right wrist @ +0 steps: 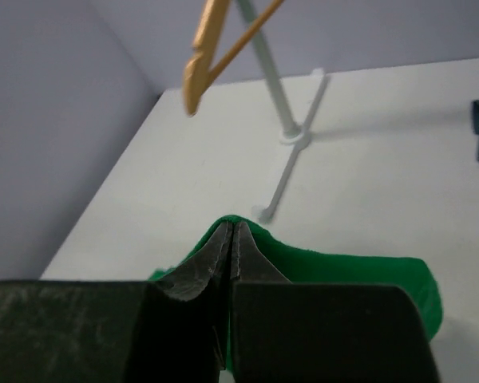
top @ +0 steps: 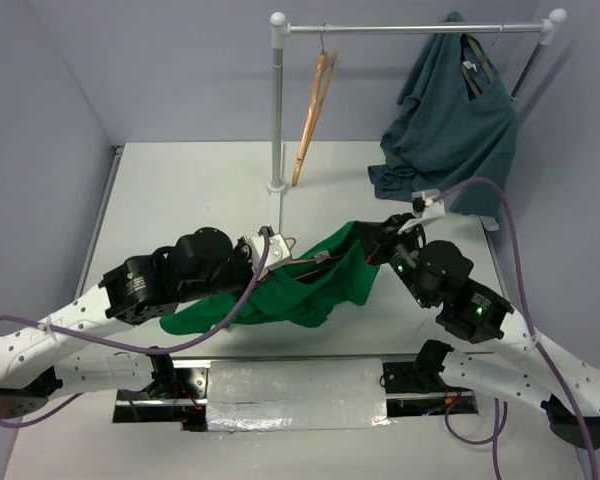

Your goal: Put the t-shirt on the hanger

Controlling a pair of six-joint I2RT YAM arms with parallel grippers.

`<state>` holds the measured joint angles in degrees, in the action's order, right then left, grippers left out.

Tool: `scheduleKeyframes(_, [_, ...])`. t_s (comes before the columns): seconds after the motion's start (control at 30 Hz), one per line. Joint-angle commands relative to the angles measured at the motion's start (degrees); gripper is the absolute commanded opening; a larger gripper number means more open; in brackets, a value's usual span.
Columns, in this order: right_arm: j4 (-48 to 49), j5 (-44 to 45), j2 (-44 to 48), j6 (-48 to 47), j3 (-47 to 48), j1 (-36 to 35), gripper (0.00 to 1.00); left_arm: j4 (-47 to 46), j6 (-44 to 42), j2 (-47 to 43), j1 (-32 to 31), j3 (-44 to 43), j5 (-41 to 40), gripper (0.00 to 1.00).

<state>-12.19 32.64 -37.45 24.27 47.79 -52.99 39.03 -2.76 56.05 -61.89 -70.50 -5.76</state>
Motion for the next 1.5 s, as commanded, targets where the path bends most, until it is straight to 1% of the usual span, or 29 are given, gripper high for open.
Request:
scheduleKeyframes(0.0, [-5.91, -17.23, -3.06, -6.77, 5.02, -0.18, 0.00, -2.63, -1.01, 0.28, 0.89, -0.69, 2.93, 0.00])
scheduleKeyframes(0.03, [-6.44, -22.22, -3.33, -7.74, 6.42, -0.96, 0.00, -4.73, -1.36, 0.20, 1.67, 0.35, 7.21, 0.00])
scheduleKeyframes(0.07, [-6.97, -24.10, -3.24, -8.36, 6.87, -1.41, 0.00, -6.05, -1.28, 0.02, 2.73, 1.06, 10.47, 0.00])
scheduleKeyframes(0.1, [-7.41, -26.21, -3.15, -9.76, 7.23, -2.02, 0.00, -7.55, -1.02, -0.24, 5.87, 2.55, 14.07, 0.00])
scheduleKeyframes(0.13, [-7.76, -28.14, -2.98, -10.47, 8.01, -2.55, 0.00, -8.95, -0.23, -0.68, 7.38, 3.52, 17.50, 0.00])
scheduleKeyframes(0.17, [-9.59, -30.60, -2.89, -11.00, 8.46, -2.99, 0.00, -12.45, 0.30, -0.86, 8.53, 4.48, 23.63, 0.00])
scheduleKeyframes(0.2, [-10.57, -31.84, -2.89, -11.52, 8.98, -3.08, 0.00, -14.31, 0.83, -1.03, 10.37, 5.36, 26.21, 0.00])
scheduleKeyframes(0.23, [-11.19, -33.42, -2.80, -12.75, 9.07, -3.17, 0.00, -15.72, 1.79, -1.12, 10.82, 6.94, 28.76, 0.00])
scheduleKeyframes(0.27, [-12.24, -37.96, -2.45, -13.37, 9.08, -3.52, 0.00, -18.69, 2.15, -1.03, 10.91, 7.65, 32.61, 0.00])
scheduleKeyframes(0.3, [-12.60, -38.87, -2.02, -13.81, 8.55, -3.70, 0.00, -20.11, 2.24, -0.60, 10.82, 8.79, 34.13, 0.00])
scheduleKeyframes(0.33, [-12.51, -39.06, -1.31, -13.90, 8.03, -3.87, 0.01, -21.26, 4.50, -0.16, 10.91, 9.24, 35.19, 0.00])
scheduleKeyframes(0.4, [-12.34, -39.58, 1.75, -14.69, 6.45, -3.87, 0.18, -23.80, 5.40, 1.24, 10.82, 10.55, 37.47, 0.00])
scheduleKeyframes(0.43, [-11.90, -39.59, 2.81, -15.65, 6.00, -3.96, 0.39, -24.43, 5.66, 1.69, 10.91, 10.91, 38.10, 0.00])
scheduleKeyframes(0.47, [-11.81, -38.63, 3.87, -15.92, 5.74, -4.05, 0.45, -25.65, 5.84, 1.95, 10.82, 11.26, 39.32, 0.00])
scheduleKeyframes(0.53, [-10.76, -37.83, 5.72, -16.10, 5.47, -3.96, 0.54, -27.33, 6.54, 2.48, 10.91, 12.66, 40.73, 0.00])
scheduleKeyframes(0.67, [-7.16, -39.06, 5.46, -17.68, 5.03, -3.96, 0.57, -30.14, 7.33, 2.22, 10.82, 13.90, 43.37, 0.00])
scheduleKeyframes(0.8, [-0.32, -44.14, 2.66, -18.47, 4.07, -3.96, 0.59, -30.76, 7.86, 2.31, 10.82, 13.81, 43.99, 0.00])
scheduleKeyframes(0.9, [2.68, -46.96, 0.02, -18.65, 4.85, -4.05, 0.59, -30.94, 8.21, 3.18, 10.82, 13.37, 44.78, 0.00])
scheduleKeyframes(1.07, [7.17, -45.47, -5.08, -17.95, 5.47, -4.93, 0.60, -31.29, 8.30, 4.06, 10.82, 13.19, 45.31, 0.00])
scheduleKeyframes(1.17, [10.25, -47.05, -7.45, -17.33, 5.38, -5.19, 0.59, -31.20, 8.13, 4.15, 10.82, 13.28, 45.66, 0.00])
scheduleKeyframes(1.23, [11.30, -47.32, -8.95, -16.98, 5.65, -5.28, 0.55, -31.03, 8.13, 4.15, 10.82, 13.20, 45.66, 0.00])
scheduleKeyframes(1.27, [11.31, -46.71, -10.26, -16.80, 6.08, -5.37, 0.47, -30.68, 8.13, 3.98, 10.82, 13.02, 45.57, 0.00])
scheduleKeyframes(1.3, [10.70, -45.92, -10.62, -16.71, 6.35, -5.37, 0.15, -30.33, 8.13, 3.89, 10.82, 12.85, 45.14, 0.00])
scheduleKeyframes(1.33, [10.43, -44.87, -10.71, -16.28, 6.44, -5.37, 0.02, -29.80, 8.04, 3.63, 10.82, 12.58, 44.44, 0.00])
scheduleKeyframes(1.37, [10.25, -42.16, -10.54, -16.10, 6.09, -5.37, 0.00, -28.40, 7.86, 2.93, 10.82, 12.06, 42.87, 0.03])
scheduleKeyframes(1.4, [9.82, -41.00, -9.32, -16.10, 5.91, -5.37, 0.00, -27.69, 7.69, 2.40, 10.82, 11.79, 41.72, 0.16])
scheduleKeyframes(1.43, [9.20, -40.21, -8.52, -16.79, 5.91, -5.37, 0.00, -26.99, 7.69, 1.87, 10.82, 11.27, 40.58, 0.21])
scheduleKeyframes(1.47, [8.59, -38.55, -7.47, -17.15, 6.08, -5.28, 0.00, -24.90, 7.51, 0.56, 10.91, 10.91, 37.61, 0.28])
